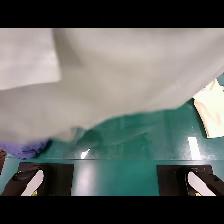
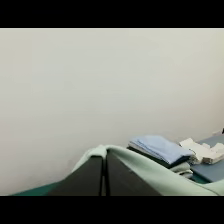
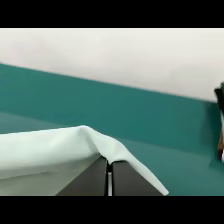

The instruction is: Fold the shirts.

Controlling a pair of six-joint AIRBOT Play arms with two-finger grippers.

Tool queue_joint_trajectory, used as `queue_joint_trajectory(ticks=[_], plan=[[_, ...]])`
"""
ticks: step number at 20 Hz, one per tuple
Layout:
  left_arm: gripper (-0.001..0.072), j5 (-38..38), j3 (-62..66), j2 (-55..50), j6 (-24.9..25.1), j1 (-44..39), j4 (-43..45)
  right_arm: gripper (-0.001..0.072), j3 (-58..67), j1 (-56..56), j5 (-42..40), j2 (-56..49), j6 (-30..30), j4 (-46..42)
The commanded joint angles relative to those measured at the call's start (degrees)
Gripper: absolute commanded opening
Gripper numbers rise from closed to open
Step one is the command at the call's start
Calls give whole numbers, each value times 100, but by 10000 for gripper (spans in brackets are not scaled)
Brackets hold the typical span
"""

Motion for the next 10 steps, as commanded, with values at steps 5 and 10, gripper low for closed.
queue_joint_trajectory(ticks=[5, 10], plan=[[23, -1156, -2382, -1272, 9, -4, 20, 16, -1200, 0, 1047, -1602, 136, -291], [23, -826, -3154, -3300, 120, -678, 957, 16, -1333, 2, 1095, -3261, 160, -291]])
